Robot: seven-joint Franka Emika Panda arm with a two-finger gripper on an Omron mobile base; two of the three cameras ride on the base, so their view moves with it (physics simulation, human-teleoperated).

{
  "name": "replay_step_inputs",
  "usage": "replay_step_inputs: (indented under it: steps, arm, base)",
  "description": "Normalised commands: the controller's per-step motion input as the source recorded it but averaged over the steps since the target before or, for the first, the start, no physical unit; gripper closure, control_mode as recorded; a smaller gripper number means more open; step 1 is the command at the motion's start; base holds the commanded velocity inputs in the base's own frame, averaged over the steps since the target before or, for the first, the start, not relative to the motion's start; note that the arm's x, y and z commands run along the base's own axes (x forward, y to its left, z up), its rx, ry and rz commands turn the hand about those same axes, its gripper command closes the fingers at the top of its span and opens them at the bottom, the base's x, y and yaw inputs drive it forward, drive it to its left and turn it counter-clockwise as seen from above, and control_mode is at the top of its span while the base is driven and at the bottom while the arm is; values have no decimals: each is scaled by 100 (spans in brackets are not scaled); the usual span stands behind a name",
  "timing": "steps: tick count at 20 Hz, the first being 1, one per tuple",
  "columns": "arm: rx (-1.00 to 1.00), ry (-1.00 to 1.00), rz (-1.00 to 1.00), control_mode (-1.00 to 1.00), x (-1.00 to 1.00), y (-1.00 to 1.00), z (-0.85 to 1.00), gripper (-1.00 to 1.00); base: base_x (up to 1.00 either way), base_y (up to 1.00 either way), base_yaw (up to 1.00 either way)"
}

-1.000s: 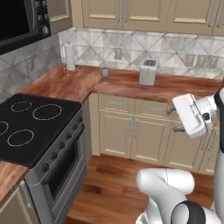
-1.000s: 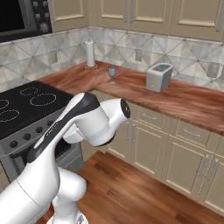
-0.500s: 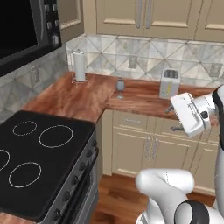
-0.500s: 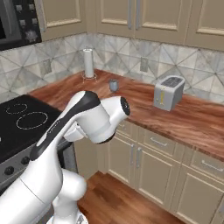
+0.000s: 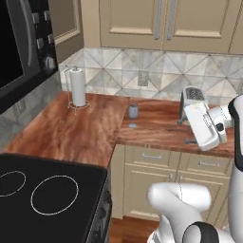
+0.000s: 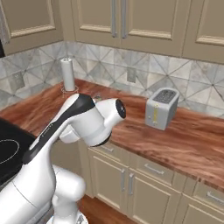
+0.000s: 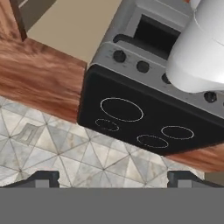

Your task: Retrieve the wine glasses from the counter and place one next to each plate.

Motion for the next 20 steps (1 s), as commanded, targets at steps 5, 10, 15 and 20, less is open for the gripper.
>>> replay_step_inputs:
  steps: [5,10,15,20]
  arm:
    - [0,0,0,100,0,0,0,-100]
    - [0,0,0,100,0,0,0,-100]
    - [0,0,0,100,0,0,0,-100]
    - [0,0,0,100,0,0,0,-100]
  base:
    - [88,-27,-7]
    - [71,42,-27]
    - [36,0,-4]
    - [35,-1,32]
